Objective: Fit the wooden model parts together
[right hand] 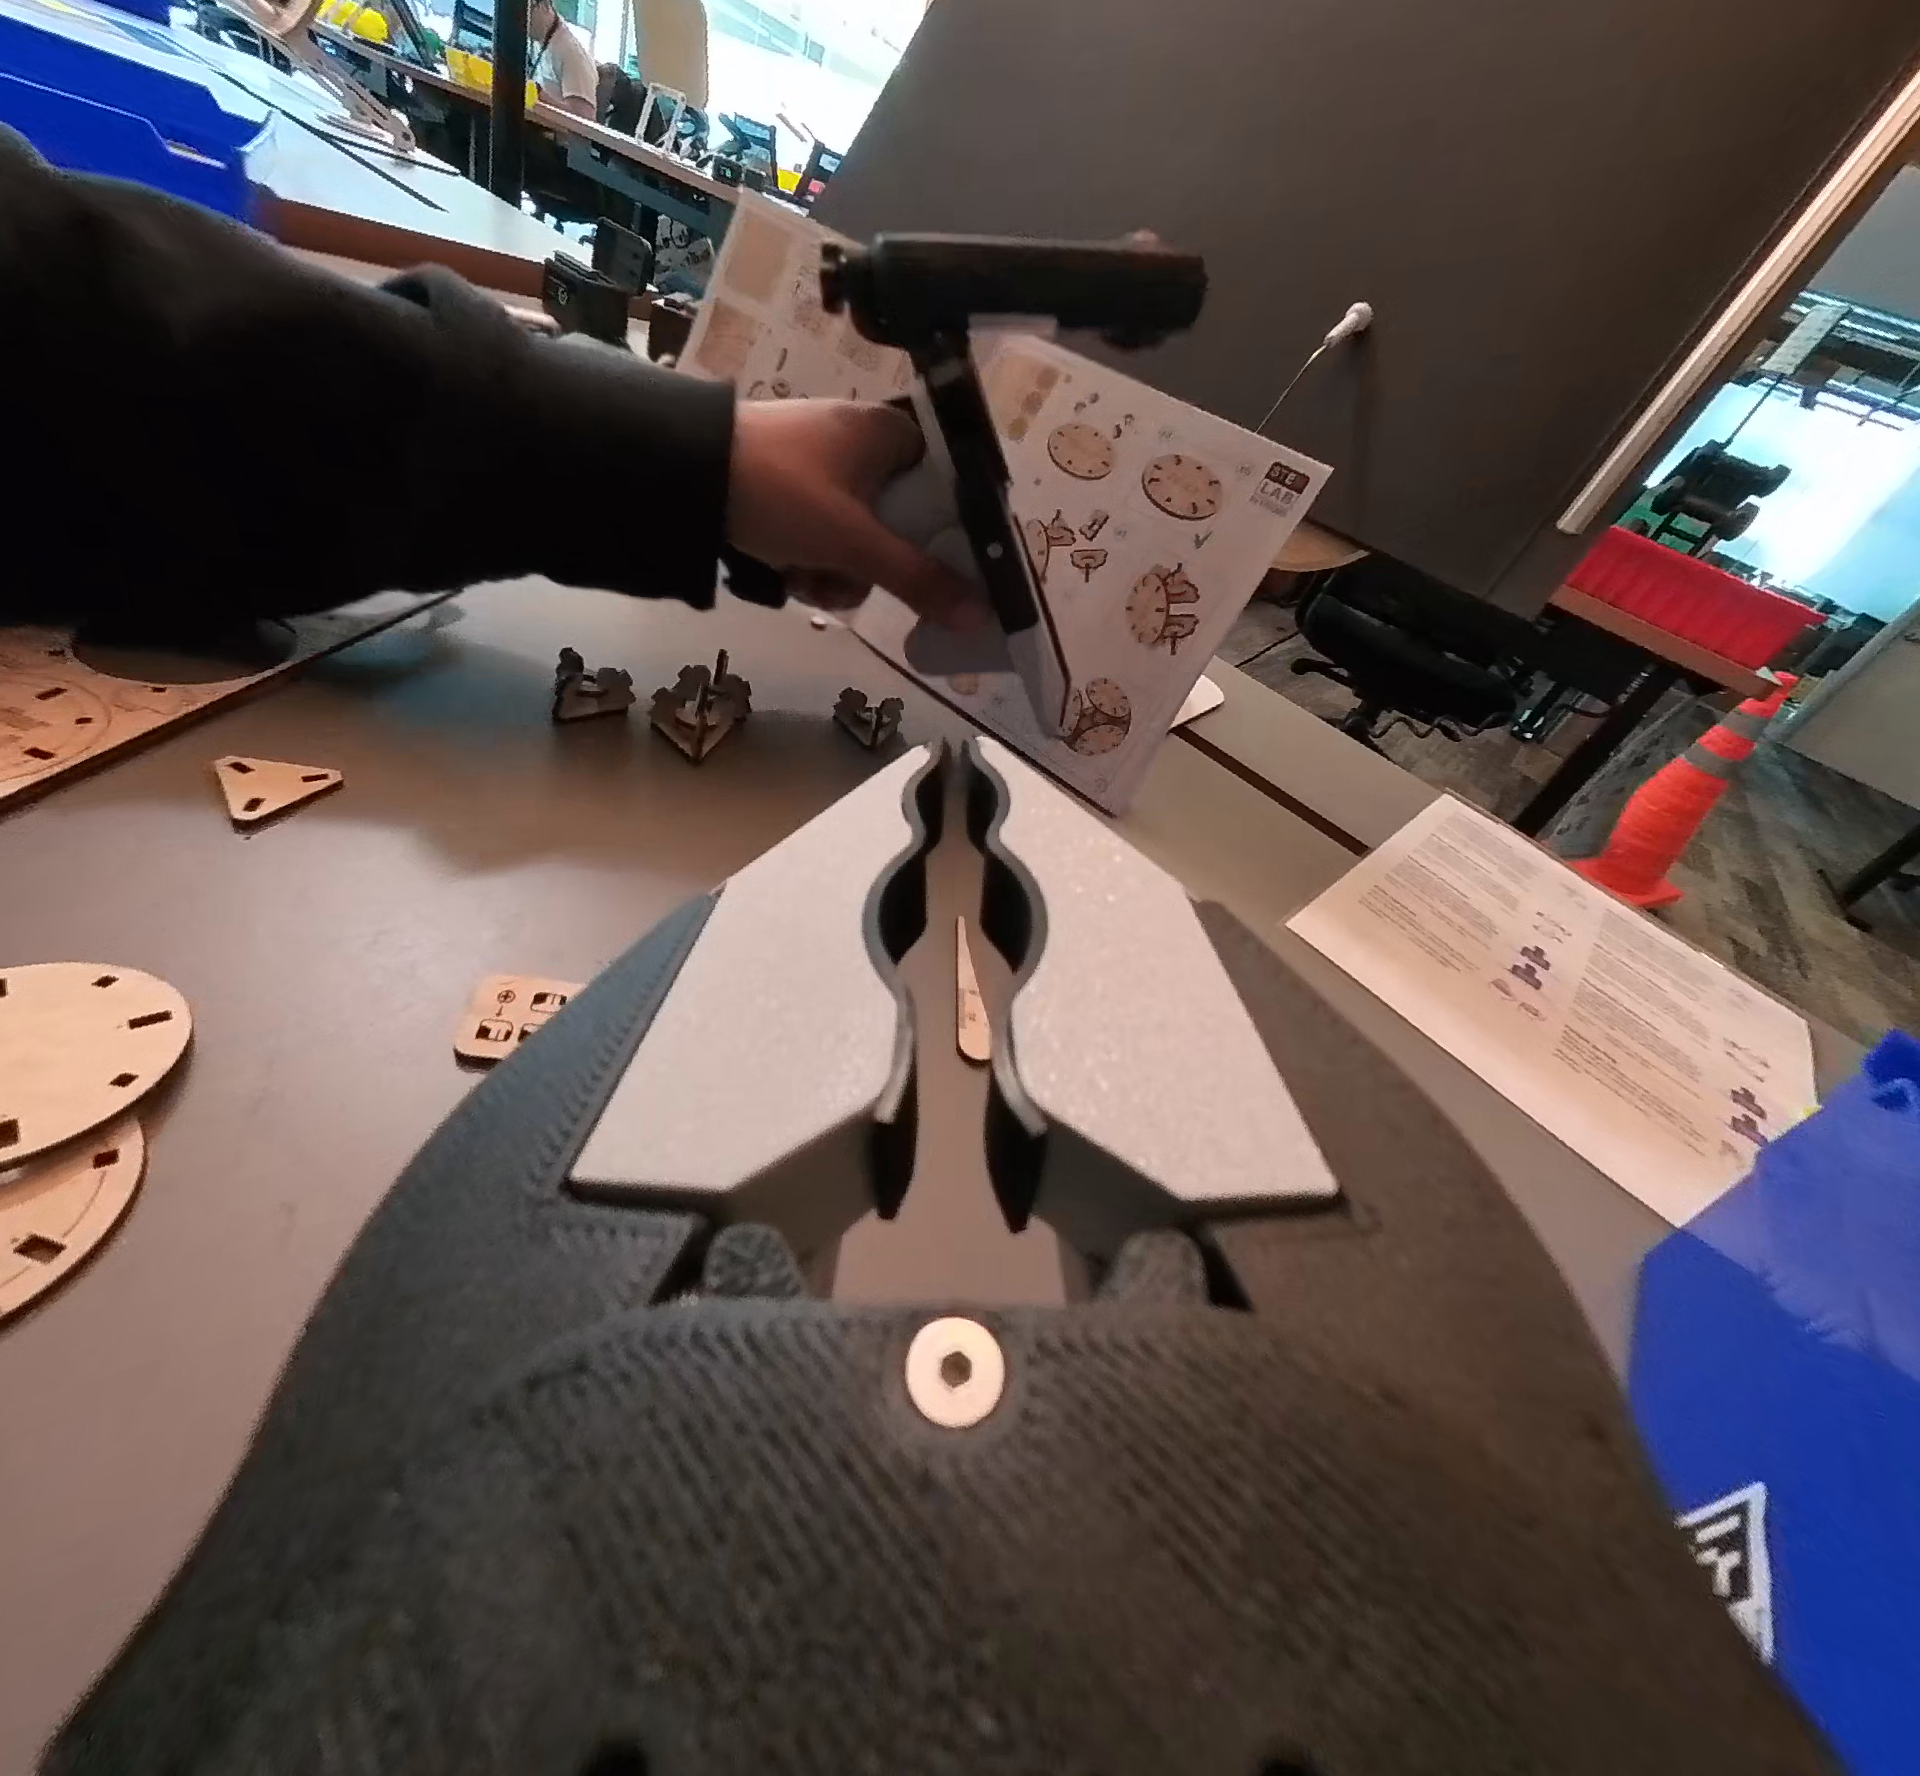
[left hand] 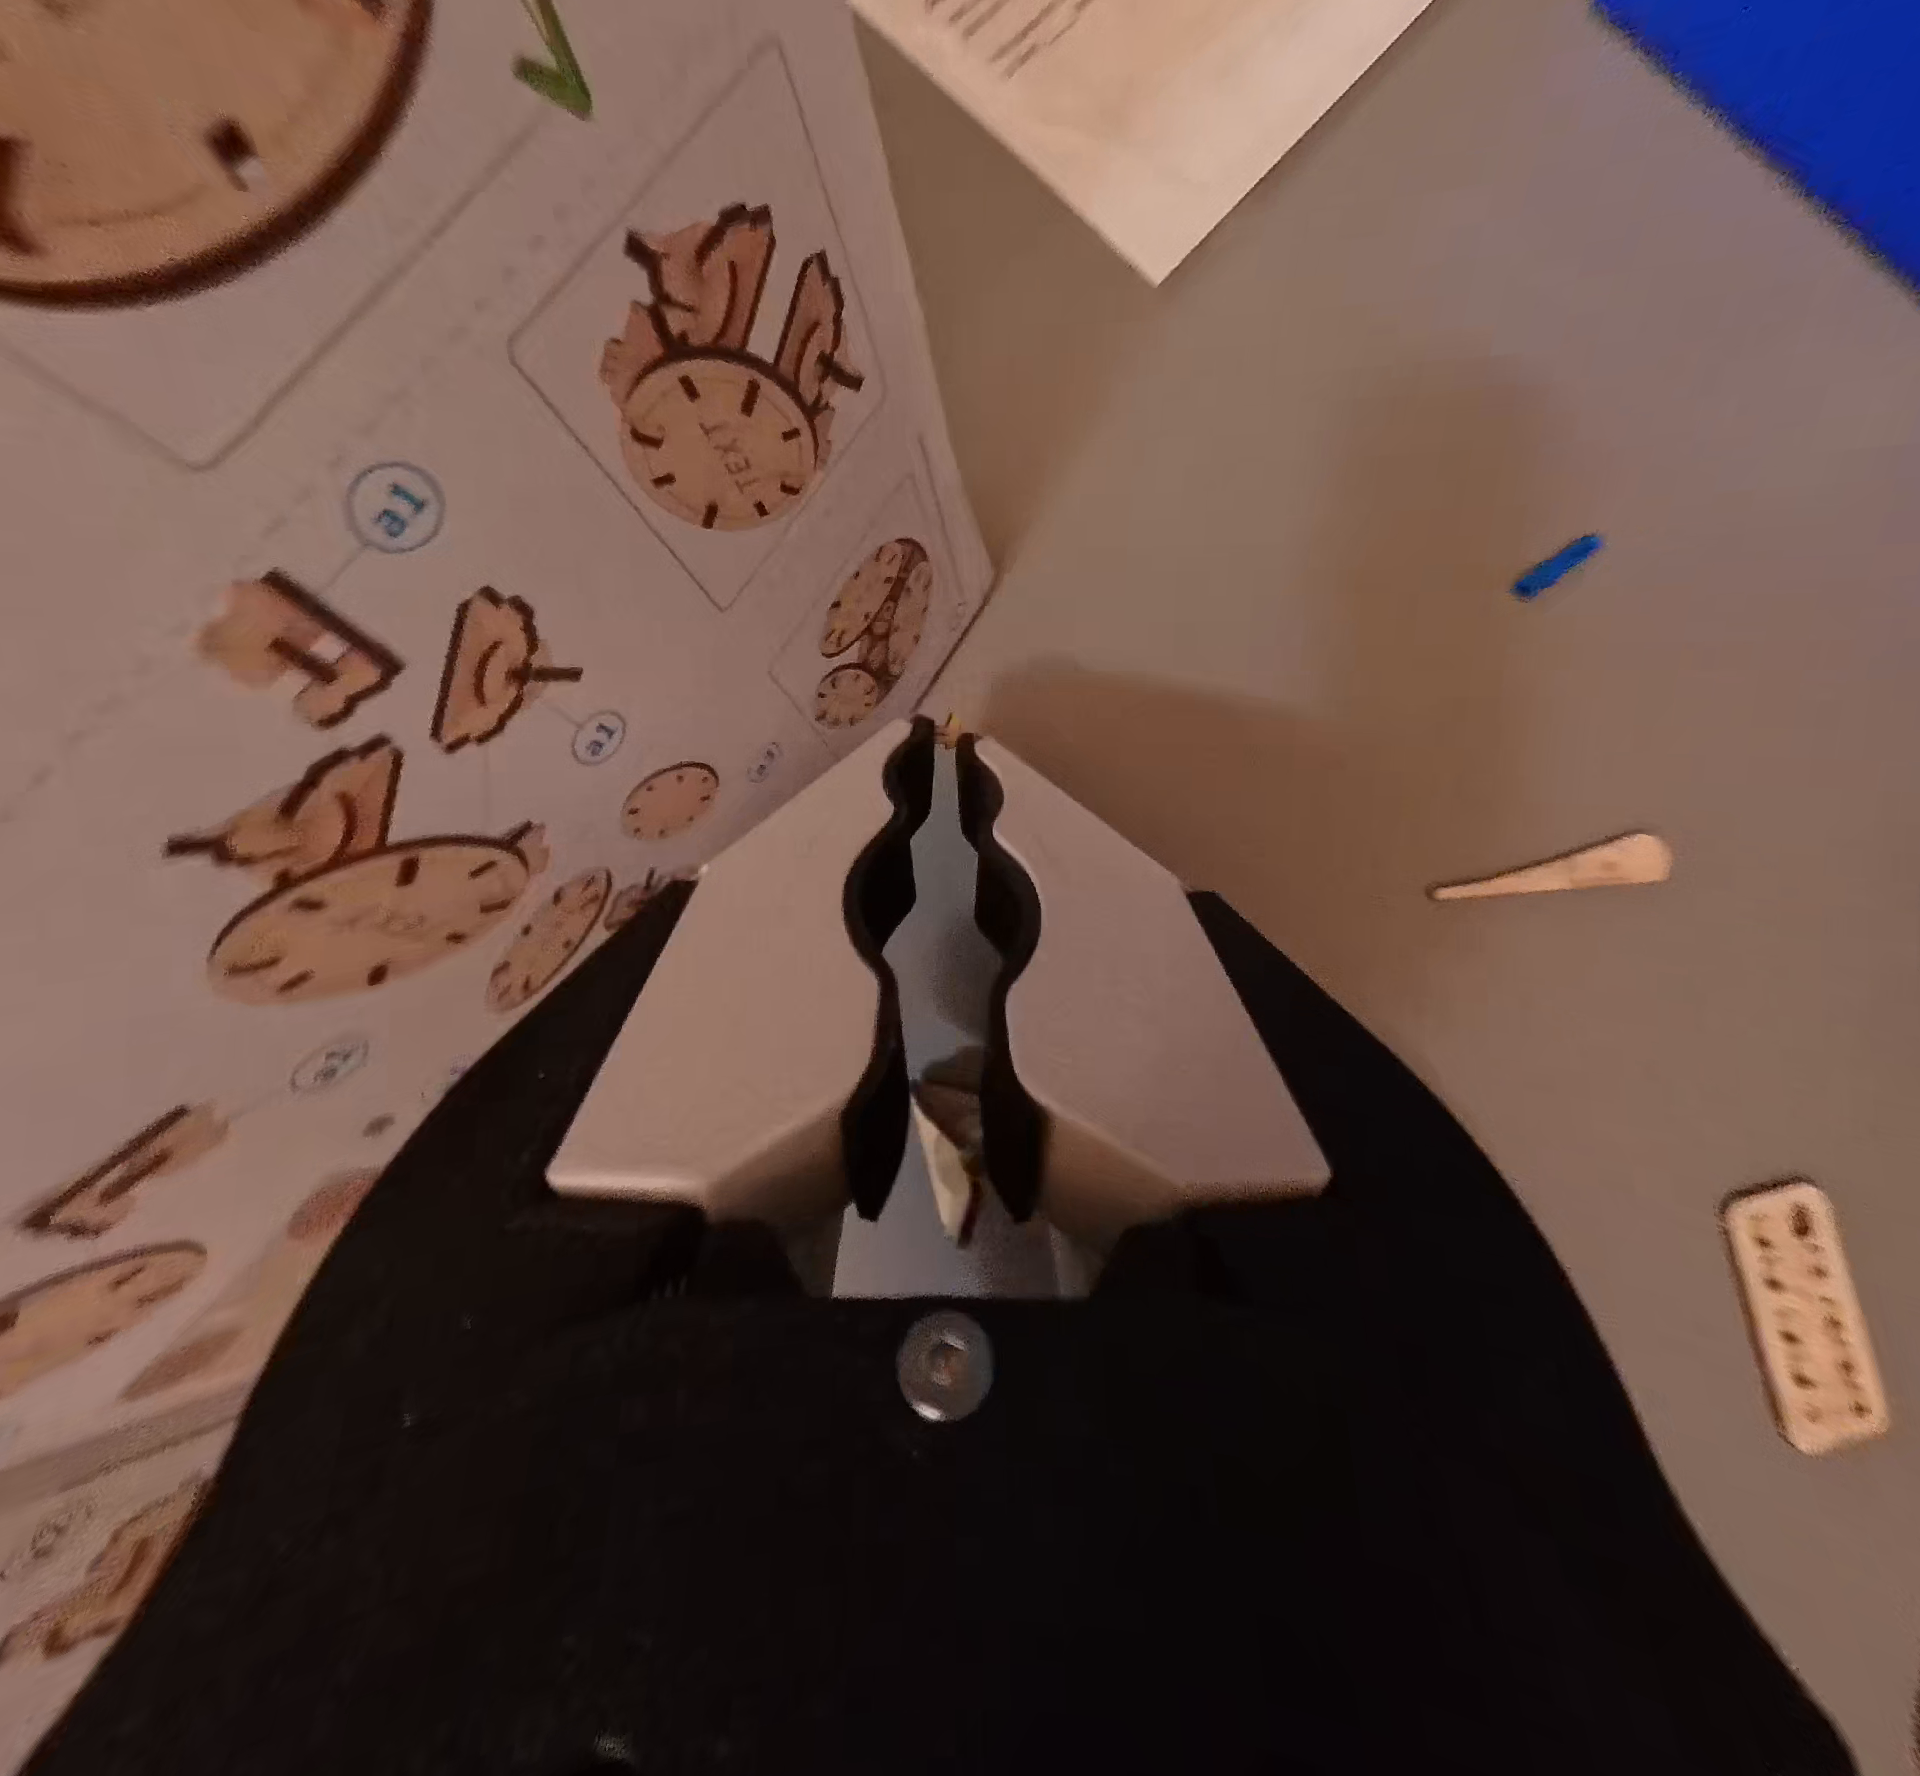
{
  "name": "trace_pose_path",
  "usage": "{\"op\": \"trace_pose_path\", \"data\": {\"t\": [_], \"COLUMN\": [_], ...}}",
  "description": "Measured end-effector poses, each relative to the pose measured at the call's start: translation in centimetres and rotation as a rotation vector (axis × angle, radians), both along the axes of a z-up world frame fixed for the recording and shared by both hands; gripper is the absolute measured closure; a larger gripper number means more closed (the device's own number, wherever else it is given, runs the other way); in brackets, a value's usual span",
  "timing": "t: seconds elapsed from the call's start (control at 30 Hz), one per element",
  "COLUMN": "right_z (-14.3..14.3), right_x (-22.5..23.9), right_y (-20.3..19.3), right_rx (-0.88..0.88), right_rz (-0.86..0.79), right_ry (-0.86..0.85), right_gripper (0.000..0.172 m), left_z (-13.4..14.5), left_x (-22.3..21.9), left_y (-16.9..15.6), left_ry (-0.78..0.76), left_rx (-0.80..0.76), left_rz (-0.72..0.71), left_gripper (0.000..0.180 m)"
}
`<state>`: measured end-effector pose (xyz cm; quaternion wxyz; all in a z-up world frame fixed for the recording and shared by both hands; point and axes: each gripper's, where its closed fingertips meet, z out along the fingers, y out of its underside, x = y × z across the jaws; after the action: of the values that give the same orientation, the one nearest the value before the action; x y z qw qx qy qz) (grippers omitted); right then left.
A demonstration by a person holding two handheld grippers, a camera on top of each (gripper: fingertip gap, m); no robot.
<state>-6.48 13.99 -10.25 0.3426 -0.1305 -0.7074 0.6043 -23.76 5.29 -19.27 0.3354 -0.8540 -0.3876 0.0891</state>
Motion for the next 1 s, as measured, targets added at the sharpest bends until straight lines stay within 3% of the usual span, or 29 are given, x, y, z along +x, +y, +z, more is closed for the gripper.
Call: {"op": "trace_pose_path", "data": {"t": [0.1,0.23,0.3,0.47,0.63,0.77,0.9,1.0], "right_z": [-0.1,-0.2,-0.3,-1.0,-0.7,-0.3,-0.4,-0.1], "right_x": [-0.1,-0.2,-0.1,-0.4,-0.4,-0.4,-0.5,-0.4], "right_y": [0.0,0.0,-0.2,-0.3,-0.2,0.0,0.2,0.2], "right_rx": [0.002,0.002,-0.005,0.03,-0.002,-0.004,0.021,0.023], "right_rz": [-0.003,-0.006,0.002,-0.014,-0.012,-0.017,-0.03,-0.03], "right_ry": [-0.002,0.002,-0.003,-0.009,-0.025,-0.008,0.011,0.025], "right_gripper": [0.171,0.171,0.171,0.172,0.172,0.172,0.172,0.172], "left_z": [2.4,6.8,7.1,4.6,4.2,4.1,2.1,0.6], "left_x": [1.7,7.4,9.9,12.7,11.3,7.1,1.4,-1.5], "left_y": [0.6,2.9,3.0,1.5,1.4,3.4,5.2,6.5], "left_ry": [-0.009,-0.141,-0.172,-0.161,-0.134,0.029,0.185,0.184], "left_rx": [0.13,0.467,0.52,0.45,0.39,0.176,-0.19,-0.324], "left_rz": [-0.039,-0.175,-0.197,-0.17,-0.164,-0.199,-0.232,-0.244], "left_gripper": [0.18,0.18,0.18,0.18,0.179,0.165,0.167,0.166]}}
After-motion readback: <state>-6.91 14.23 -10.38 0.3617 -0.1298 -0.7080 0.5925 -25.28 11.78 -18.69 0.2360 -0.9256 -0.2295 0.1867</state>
